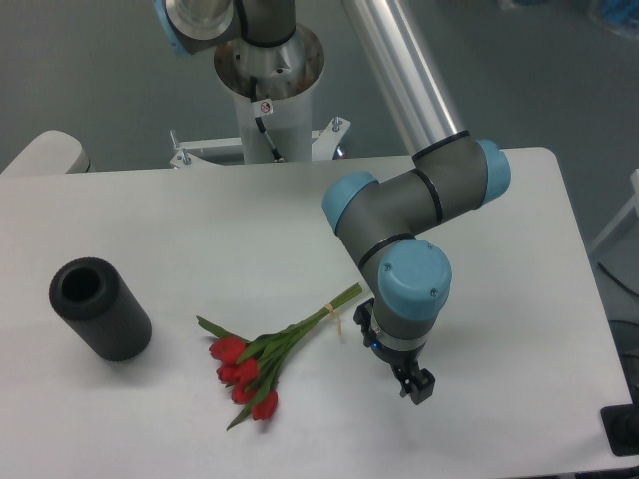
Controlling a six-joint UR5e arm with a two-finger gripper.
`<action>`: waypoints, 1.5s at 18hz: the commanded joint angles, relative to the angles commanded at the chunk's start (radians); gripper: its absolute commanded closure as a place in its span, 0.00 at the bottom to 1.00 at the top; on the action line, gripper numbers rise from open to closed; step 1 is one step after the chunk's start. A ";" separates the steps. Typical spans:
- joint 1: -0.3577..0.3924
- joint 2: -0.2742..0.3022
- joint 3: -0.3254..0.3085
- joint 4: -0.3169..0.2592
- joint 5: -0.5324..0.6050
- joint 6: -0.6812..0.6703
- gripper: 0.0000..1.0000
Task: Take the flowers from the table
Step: 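Move the gripper down over the tulip stems near the bouquet's tie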
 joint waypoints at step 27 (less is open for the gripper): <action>-0.115 0.158 -0.394 0.190 -0.005 -0.206 0.04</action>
